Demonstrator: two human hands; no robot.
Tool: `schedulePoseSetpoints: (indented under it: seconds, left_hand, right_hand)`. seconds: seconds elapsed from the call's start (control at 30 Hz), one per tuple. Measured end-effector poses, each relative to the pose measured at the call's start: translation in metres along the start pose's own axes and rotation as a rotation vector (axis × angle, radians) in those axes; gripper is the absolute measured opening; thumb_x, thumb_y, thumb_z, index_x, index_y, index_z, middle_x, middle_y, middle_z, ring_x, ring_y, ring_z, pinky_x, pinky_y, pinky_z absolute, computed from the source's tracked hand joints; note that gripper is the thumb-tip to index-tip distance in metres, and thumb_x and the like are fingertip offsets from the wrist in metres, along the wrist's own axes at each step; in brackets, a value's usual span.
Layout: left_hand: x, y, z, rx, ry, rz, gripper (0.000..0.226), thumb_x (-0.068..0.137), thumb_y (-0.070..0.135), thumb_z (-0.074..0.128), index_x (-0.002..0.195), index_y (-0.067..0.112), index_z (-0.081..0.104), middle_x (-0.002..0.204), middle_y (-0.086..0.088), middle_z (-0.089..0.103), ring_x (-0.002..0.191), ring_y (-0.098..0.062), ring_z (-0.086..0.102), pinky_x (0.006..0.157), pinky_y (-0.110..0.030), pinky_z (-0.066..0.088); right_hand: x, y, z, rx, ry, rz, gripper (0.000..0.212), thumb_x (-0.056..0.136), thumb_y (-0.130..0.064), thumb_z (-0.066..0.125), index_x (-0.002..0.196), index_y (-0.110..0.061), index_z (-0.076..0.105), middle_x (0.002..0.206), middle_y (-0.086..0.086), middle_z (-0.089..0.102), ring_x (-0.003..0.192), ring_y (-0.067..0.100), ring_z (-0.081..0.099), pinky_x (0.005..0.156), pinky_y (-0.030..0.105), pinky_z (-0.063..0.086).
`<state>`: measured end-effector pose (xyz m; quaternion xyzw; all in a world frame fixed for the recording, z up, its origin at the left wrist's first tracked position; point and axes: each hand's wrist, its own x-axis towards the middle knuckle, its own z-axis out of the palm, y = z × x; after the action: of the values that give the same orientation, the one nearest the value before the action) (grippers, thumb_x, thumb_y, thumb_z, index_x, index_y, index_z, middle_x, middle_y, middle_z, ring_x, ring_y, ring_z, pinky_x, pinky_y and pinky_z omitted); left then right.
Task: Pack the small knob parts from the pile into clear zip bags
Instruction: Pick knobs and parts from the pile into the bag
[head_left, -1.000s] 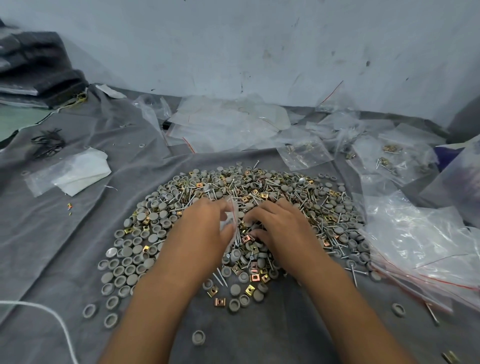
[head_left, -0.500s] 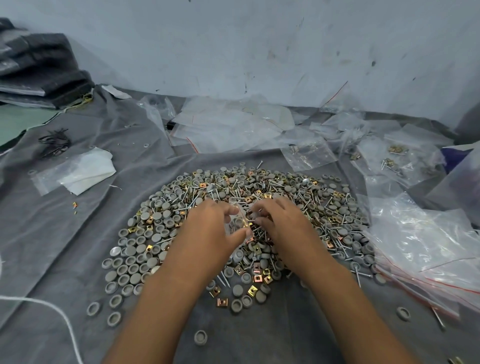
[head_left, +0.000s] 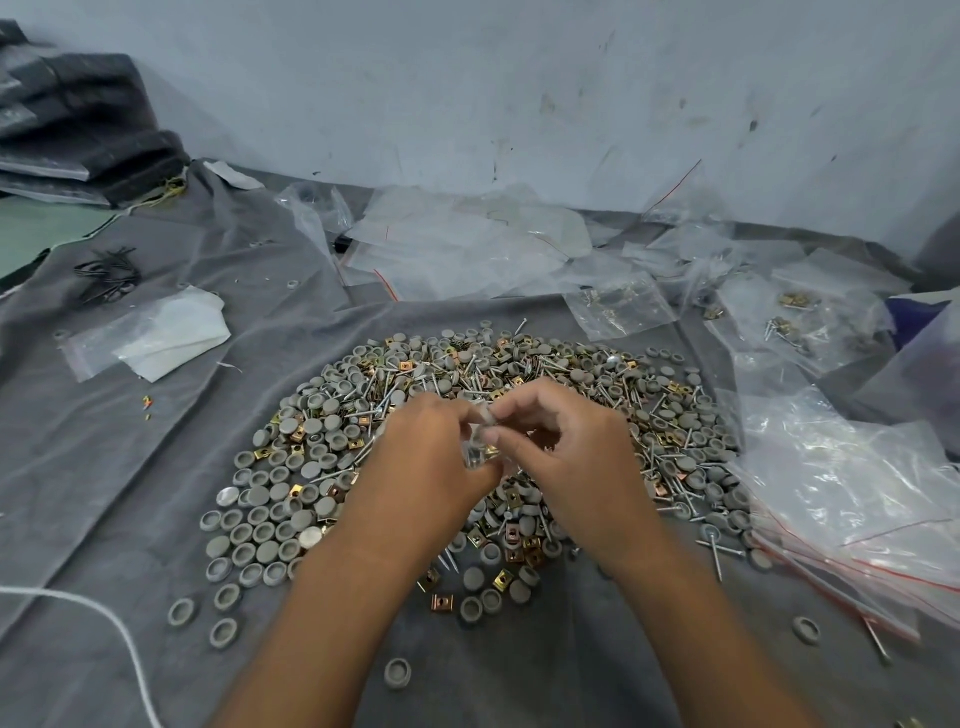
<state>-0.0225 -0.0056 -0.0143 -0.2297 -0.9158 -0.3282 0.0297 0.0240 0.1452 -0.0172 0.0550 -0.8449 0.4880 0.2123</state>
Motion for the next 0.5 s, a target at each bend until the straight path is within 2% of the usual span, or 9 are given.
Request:
schedulePoseSetpoints:
  seconds: [0.1, 0.2, 0.27, 0.37, 0.43, 0.5]
  left_hand:
    - [0.0, 0.001, 0.0, 0.0, 0.019, 0.01, 0.02, 0.082, 0.036, 0.074, 0.102, 0.034, 0.07, 0.095, 0.011, 0.055, 0.079, -0.005, 0.058, 0.073, -0.026, 0.053]
    - [0.0, -0.001, 0.0, 0.033, 0.03, 0.014, 0.024, 0.082, 0.035, 0.073, 0.106, 0.035, 0.071, 0.094, 0.012, 0.052, 0.08, -0.003, 0.054, 0.072, -0.021, 0.042]
    - [0.001, -0.001, 0.0, 0.032, 0.044, 0.015, 0.028, 0.081, 0.037, 0.075, 0.109, 0.033, 0.071, 0.096, 0.013, 0.053, 0.078, -0.003, 0.054, 0.073, -0.019, 0.041]
    - [0.001, -0.003, 0.0, 0.036, 0.074, 0.006, 0.051, 0.077, 0.044, 0.082, 0.124, 0.031, 0.066, 0.102, 0.013, 0.055, 0.081, 0.0, 0.052, 0.08, -0.019, 0.042]
    - [0.0, -0.004, -0.001, 0.039, 0.08, -0.003, 0.06, 0.074, 0.045, 0.084, 0.129, 0.03, 0.063, 0.102, 0.015, 0.053, 0.079, 0.006, 0.048, 0.08, -0.018, 0.041]
    - [-0.001, -0.004, -0.004, 0.021, 0.078, -0.017, 0.061, 0.074, 0.044, 0.084, 0.13, 0.031, 0.062, 0.102, 0.015, 0.052, 0.076, 0.006, 0.048, 0.08, -0.02, 0.047]
  right_hand:
    - [-0.002, 0.001, 0.003, -0.191, -0.002, -0.075, 0.017, 0.083, -0.013, 0.083, 0.093, -0.021, 0.072, 0.09, -0.017, 0.069, 0.088, -0.005, 0.065, 0.077, 0.007, 0.047]
    - [-0.003, 0.003, 0.003, -0.33, -0.011, -0.135, 0.017, 0.082, -0.016, 0.084, 0.093, -0.02, 0.072, 0.092, -0.012, 0.067, 0.085, -0.003, 0.06, 0.078, 0.009, 0.045]
    - [-0.004, 0.004, 0.003, -0.343, -0.017, -0.146, 0.014, 0.083, -0.02, 0.082, 0.095, -0.019, 0.074, 0.094, -0.012, 0.067, 0.086, -0.002, 0.061, 0.079, 0.012, 0.047]
    - [-0.001, 0.008, -0.007, -0.317, 0.021, -0.079, 0.009, 0.089, -0.032, 0.074, 0.097, -0.028, 0.073, 0.098, -0.02, 0.065, 0.088, -0.004, 0.062, 0.079, 0.01, 0.047]
    - [0.002, 0.016, -0.02, -0.405, 0.052, 0.007, 0.011, 0.09, -0.038, 0.069, 0.101, -0.034, 0.07, 0.101, -0.024, 0.063, 0.089, -0.005, 0.06, 0.084, 0.016, 0.052]
    - [0.003, 0.026, -0.03, -0.555, -0.027, 0.131, 0.018, 0.09, -0.04, 0.069, 0.108, -0.037, 0.067, 0.11, -0.024, 0.062, 0.102, -0.001, 0.057, 0.096, 0.03, 0.053]
